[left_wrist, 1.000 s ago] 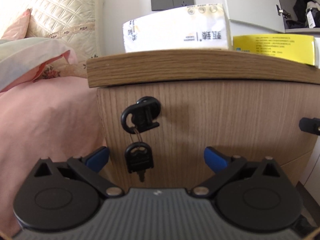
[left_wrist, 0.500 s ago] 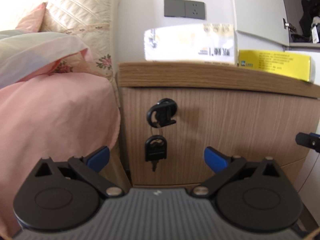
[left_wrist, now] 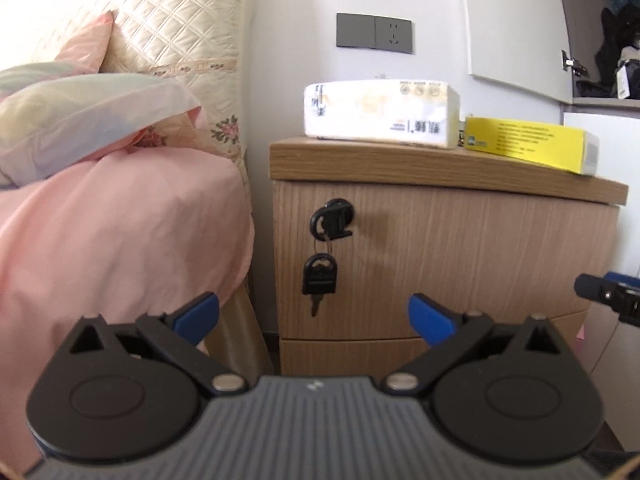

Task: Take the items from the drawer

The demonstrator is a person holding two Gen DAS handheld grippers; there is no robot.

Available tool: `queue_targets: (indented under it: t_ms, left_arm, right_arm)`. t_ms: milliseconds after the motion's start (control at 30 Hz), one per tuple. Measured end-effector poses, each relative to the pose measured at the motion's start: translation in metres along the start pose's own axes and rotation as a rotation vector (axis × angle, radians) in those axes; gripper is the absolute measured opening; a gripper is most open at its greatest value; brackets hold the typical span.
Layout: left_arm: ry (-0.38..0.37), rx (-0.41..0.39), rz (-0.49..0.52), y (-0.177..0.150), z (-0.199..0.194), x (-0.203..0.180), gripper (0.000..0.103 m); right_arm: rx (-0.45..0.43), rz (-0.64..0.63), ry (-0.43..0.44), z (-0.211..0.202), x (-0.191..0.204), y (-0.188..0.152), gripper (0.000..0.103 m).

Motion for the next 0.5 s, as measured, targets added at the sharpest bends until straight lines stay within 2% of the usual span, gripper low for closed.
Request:
queue_targets:
  t_ms: [267, 500]
  left_arm:
    - [-0.072, -0.025, -0.026, 0.015, -0.041, -0.006, 0.103]
    - [-0.064, -0.041, 0.009, 0.02, -0.072, -0.015, 0.103]
  right_arm:
    - [0.019, -0.034, 0.001, -0.031, 0.011, 0.023, 0.067]
    - [0.053, -0.026, -0.005, -0.059, 0.011, 0.034, 0.067]
Point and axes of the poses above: each gripper's, at about its wrist camera, not at the fingertips, and z roughly the way its jaws point, x to its left, y to its top, the point moved 3 cm from there along z, roughly the way its jaws point, and after that the axes turned 4 degrees about x, right-handed, at the moved point
